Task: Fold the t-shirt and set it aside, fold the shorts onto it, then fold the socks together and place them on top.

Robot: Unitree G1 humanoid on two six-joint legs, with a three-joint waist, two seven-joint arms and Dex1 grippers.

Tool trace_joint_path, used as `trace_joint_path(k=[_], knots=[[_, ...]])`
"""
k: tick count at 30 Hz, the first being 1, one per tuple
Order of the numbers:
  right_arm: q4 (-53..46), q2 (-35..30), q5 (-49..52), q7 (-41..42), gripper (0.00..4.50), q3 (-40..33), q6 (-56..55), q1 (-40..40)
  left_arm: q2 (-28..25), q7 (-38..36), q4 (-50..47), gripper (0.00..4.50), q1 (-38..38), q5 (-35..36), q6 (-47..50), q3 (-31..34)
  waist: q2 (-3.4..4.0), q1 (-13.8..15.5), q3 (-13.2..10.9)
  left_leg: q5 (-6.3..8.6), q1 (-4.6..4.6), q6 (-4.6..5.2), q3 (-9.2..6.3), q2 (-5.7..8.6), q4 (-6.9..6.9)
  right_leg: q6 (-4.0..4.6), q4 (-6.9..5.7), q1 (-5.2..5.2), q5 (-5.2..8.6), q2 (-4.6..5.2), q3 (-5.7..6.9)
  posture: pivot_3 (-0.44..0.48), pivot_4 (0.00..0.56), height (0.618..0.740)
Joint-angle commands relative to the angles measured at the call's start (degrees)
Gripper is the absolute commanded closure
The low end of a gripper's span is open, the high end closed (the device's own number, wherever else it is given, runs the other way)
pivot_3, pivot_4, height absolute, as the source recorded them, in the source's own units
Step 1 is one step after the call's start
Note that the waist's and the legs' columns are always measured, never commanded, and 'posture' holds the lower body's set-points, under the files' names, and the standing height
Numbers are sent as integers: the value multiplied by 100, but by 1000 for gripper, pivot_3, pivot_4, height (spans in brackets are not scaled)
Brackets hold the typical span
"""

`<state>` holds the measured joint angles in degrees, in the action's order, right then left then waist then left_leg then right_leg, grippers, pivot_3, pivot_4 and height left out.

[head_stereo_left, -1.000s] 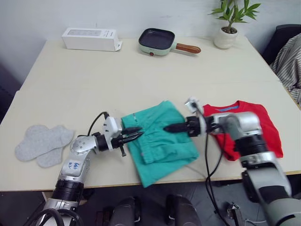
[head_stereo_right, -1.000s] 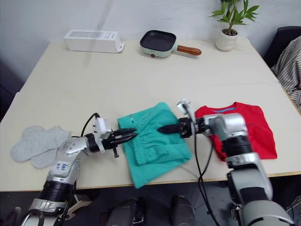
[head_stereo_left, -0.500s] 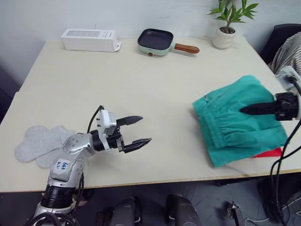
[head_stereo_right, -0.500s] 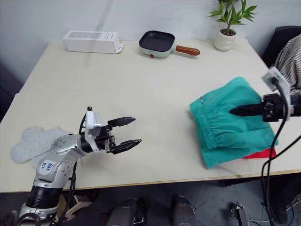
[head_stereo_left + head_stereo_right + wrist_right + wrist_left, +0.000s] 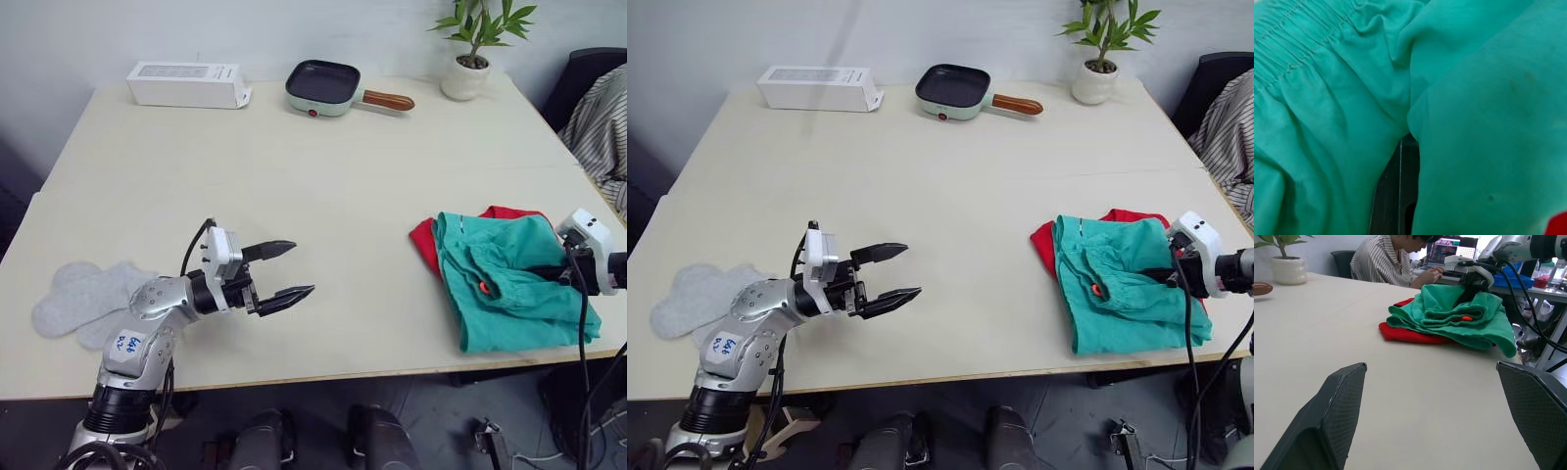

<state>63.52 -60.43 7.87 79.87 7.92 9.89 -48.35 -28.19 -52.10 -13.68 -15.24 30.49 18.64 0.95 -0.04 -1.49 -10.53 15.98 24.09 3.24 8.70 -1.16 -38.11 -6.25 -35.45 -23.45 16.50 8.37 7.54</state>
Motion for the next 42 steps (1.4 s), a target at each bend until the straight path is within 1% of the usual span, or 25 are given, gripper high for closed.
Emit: trace_joint_path(k=[1, 4, 6, 8, 10, 12, 15, 17, 18, 20, 22, 23, 26, 27, 28, 29, 30, 31, 32, 33, 35, 37, 39, 40, 42], knots=[[103, -243, -52, 9, 3107, -391, -480, -144, -63, -14, -237, 0, -15, 1, -99, 61, 0, 2, 0, 0, 0, 1, 0, 0, -2, 0, -2, 0, 0, 2, 0, 0, 150, 740], [149, -549, -148, -37, 2009, -569, -740, -237, -79, -59, -152, 0, -46, -13, -113, 74, 11, 13, -6, -1, 0, 2, -1, 3, -4, 0, -7, 0, 0, 7, -1, 0, 150, 740], [155, -751, -197, -51, 1401, -669, -858, -303, -110, -108, -97, 0, -62, -29, -125, 84, 23, 14, -12, -1, 1, 2, -3, 6, -4, 0, -8, -1, 0, 10, -1, 0, 150, 740], [47, -1024, -182, 29, 634, -814, -1009, -388, -152, -162, 22, 0, -103, -46, -142, 110, 27, 3, -13, -1, 0, 2, -3, 5, -3, 0, -7, -1, 0, 11, -2, 0, 150, 740], [-89, -1214, -179, 57, 24, -954, -1318, -406, -200, -201, 141, 0, -148, -46, -143, 139, 29, -4, -15, -1, -1, 1, -3, 2, -3, 0, -6, -1, 0, 11, -1, 0, 150, 740], [-325, -1297, -75, 69, 24, -1148, -1545, -330, -252, -233, 242, 0, -159, -76, -183, 171, 29, -6, -15, 0, -2, -1, -3, 1, -3, 0, -5, 0, 0, 11, -2, 0, 150, 740], [-1312, -1110, 480, 1, 24, -1705, -1228, -48, -406, -298, 405, 0, -73, -167, -298, 277, 36, -31, -19, 0, -4, -2, -1, -2, -3, 0, -5, -1, 0, 15, -7, 0, 150, 740], [-2612, -867, 924, -141, 24, -2126, -913, 724, -481, -274, 471, 0, 3, -173, -334, 397, 35, -15, -19, 0, -8, -8, 2, -9, -2, 0, -9, -1, 0, 16, -9, 0, 150, 740], [-3482, -671, 1211, -281, 24, -2346, -603, 1248, -523, -253, 512, 0, 43, -186, -367, 464, 31, -3, -17, -1, -8, -12, -2, -15, 0, 2, -8, 0, 1, 14, -4, 0, 150, 740], [-4907, -253, 1566, -700, 24, -2647, -176, 2093, -570, -203, 590, 0, 94, -222, -439, 576, 26, 15, -15, 4, -9, -25, -14, -32, -6, 7, -11, 6, 3, 6, -3, 0, 150, 740], [-6006, 210, 1782, -1141, 24, -2689, 149, 2694, -593, -146, 670, 0, 123, -280, -528, 683, 28, 51, -15, 2, -7, -27, -18, -31, -5, 9, -14, 6, 4, 5, 1, 0, 150, 740], [-6380, 389, 1846, -1299, 24, -2670, 269, 2887, -604, -132, 691, 0, 138, -303, -565, 726, 31, 90, -17, 1, -7, -26, -17, -28, -8, 9, -17, 4, 4, 6, 1, 0, 150, 740], [-7333, 1145, 2034, -1838, 24, -2290, 587, 3251, -713, -35, 666, 0, 284, -339, -649, 971, 31, 148, -18, -3, -5, -15, -12, -15, -6, 6, -18, -1, 3, 13, 1, 0, 150, 740], [-7502, 1382, 2040, -1916, 24, -2131, 583, 3354, -752, 33, 638, 0, 363, -385, -698, 1071, 40, 119, -18, 0, 0, -11, -22, -12, -2, 5, -16, 14, 2, 18, 6, 0, 150, 740], [-7604, 1574, 2025, -1980, 24, -2020, 565, 3432, -793, 99, 598, 0, 458, -403, -716, 1184, 41, 81, -19, -14, -3, 2, -110, 22, 24, 0, -3, 81, -1, 41, 55, 0, 150, 740], [-7669, 1731, 2012, -2030, 24, -1924, 545, 3499, -833, 160, 552, 0, 559, -409, -720, 1300, 42, 38, -20, -47, -12, 10, -212, 71, 58, -5, 21, 145, -2, 54, 185, 0, 150, 740], [-7698, 1840, 1988, -2070, 24, -1866, 511, 3542, -871, 206, 502, 0, 653, -420, -731, 1397, 46, 20, -22, -83, -13, 23, -315, 132, 99, -14, 47, 197, 2, 98, 281, 0, 150, 740], [-7684, 1962, 1903, -2127, 24, -1794, 386, 3582, -923, 295, 412, 0, 829, -434, -746, 1581, 52, 6, -31, -116, -8, 26, -376, 171, 120, -26, 41, 214, 9, 121, 330, 0, 150, 740], [-7649, 2062, 1804, -2187, 24, -1739, 233, 3637, -968, 379, 320, 0, 1037, -417, -753, 1803, 65, -10, -41, -132, 4, 36, -452, 229, 122, -83, 37, 244, 44, 146, 337, 0, 150, 740], [-7588, 2144, 1673, -2188, 24, -1672, 0, 3724, -996, 482, 248, 0, 1295, -418, -816, 2099, 65, 28, -45, -153, 4, 35, -513, 262, 118, -110, 26, 265, 61, 152, 296, 0, 150, 740], [-7525, 2208, 1572, -1994, 24, -1565, -385, 3918, -1008, 619, 161, 0, 1865, -424, -932, 2685, 65, 123, -45, -151, 3, 29, -505, 262, 106, -113, 33, 270, 66, 140, 231, 0, 150, 740], [-7472, 2368, 1715, -1706, 24, -1556, -844, 4192, -909, 698, 108, 0, 2609, -450, -1059, 3339, 59, 157, -45, -149, 1, 26, -498, 255, 104, -114, 51, 277, 66, 132, 200, 0, 150, 740], [-7446, 2468, 1757, -1516, 24, -1558, -1230, 4482, -692, 809, 79, 0, 3349, -405, -1219, 3972, 58, 160, -45, -133, -5, 15, -494, 247, 106, -114, 71, 285, 65, 123, 173, 0, 150, 740], [-7421, 2507, 1865, -1224, 24, -1555, -1519, 4662, -545, 872, 133, 0, 3699, -353, -1294, 4296, 56, 161, -46, -113, -5, -10, -492, 245, 105, -114, 82, 283, 66, 123, 167, 0, 150, 740], [-7289, 2517, 1894, -856, 24, -1558, -1971, 4975, -282, 981, 312, 0, 4302, -327, -1436, 4798, 53, 165, -48, -106, -8, -7, -488, 238, 104, -114, 105, 285, 66, 122, 161, 0, 150, 740]])
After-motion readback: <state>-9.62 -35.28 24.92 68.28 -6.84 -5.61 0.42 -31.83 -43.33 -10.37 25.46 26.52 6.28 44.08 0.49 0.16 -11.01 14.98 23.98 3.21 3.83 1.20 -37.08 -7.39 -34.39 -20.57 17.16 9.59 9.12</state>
